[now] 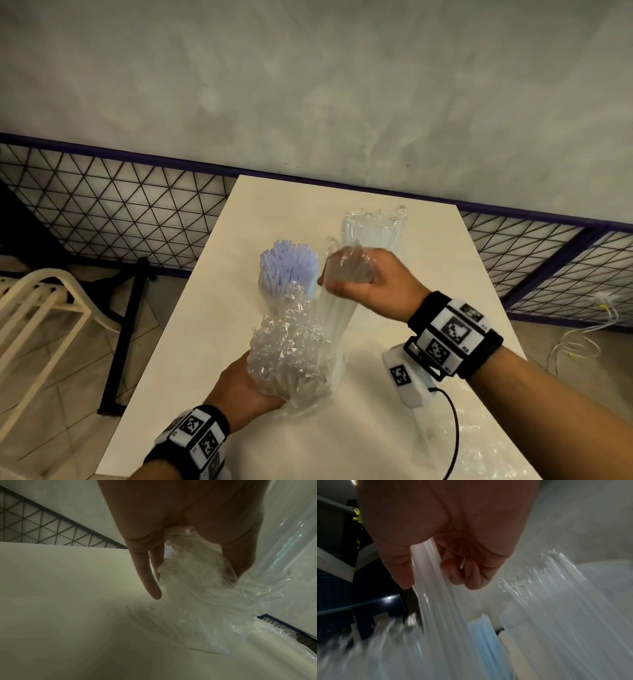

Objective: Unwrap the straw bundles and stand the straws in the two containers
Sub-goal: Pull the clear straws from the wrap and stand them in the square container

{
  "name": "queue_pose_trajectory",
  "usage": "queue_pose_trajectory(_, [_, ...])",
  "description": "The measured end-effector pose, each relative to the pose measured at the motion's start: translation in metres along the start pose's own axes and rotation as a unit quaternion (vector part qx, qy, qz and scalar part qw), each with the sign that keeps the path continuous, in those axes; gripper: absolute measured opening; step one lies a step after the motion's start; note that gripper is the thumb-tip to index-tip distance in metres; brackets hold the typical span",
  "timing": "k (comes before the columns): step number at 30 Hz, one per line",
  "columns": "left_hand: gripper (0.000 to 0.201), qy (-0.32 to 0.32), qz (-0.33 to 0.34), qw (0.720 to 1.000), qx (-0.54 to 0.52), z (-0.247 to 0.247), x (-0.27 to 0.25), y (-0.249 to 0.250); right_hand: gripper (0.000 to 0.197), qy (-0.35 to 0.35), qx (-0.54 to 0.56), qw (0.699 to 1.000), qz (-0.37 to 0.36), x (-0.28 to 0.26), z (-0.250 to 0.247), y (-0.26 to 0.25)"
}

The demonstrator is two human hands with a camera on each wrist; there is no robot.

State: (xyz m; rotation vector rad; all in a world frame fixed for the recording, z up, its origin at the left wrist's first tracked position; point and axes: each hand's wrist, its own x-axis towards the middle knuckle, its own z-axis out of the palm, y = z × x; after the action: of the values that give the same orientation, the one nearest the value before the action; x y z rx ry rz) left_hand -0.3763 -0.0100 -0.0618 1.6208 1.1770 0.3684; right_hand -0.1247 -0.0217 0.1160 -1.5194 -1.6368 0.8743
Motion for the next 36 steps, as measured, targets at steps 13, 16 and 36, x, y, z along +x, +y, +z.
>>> queue_pose_trajectory(13, [0.06,-0.006,0.006,1.0,-0.014,-0.001,0.0,-0.002,0.017,0.201,-0.029,0.979,-0.03,0.041,-0.134,-0.082])
queue_pose_trajectory(16, [0.056,-0.008,0.007,1.0,-0.006,0.0,0.002,-0.004,0.017,0.188,-0.03,0.981,0.047,0.049,-0.133,-0.043])
queue_pose_trajectory(36, [0.056,-0.001,-0.002,1.0,-0.024,0.001,0.004,-0.009,0.104,0.036,-0.312,0.948,0.054,0.057,-0.086,0.059])
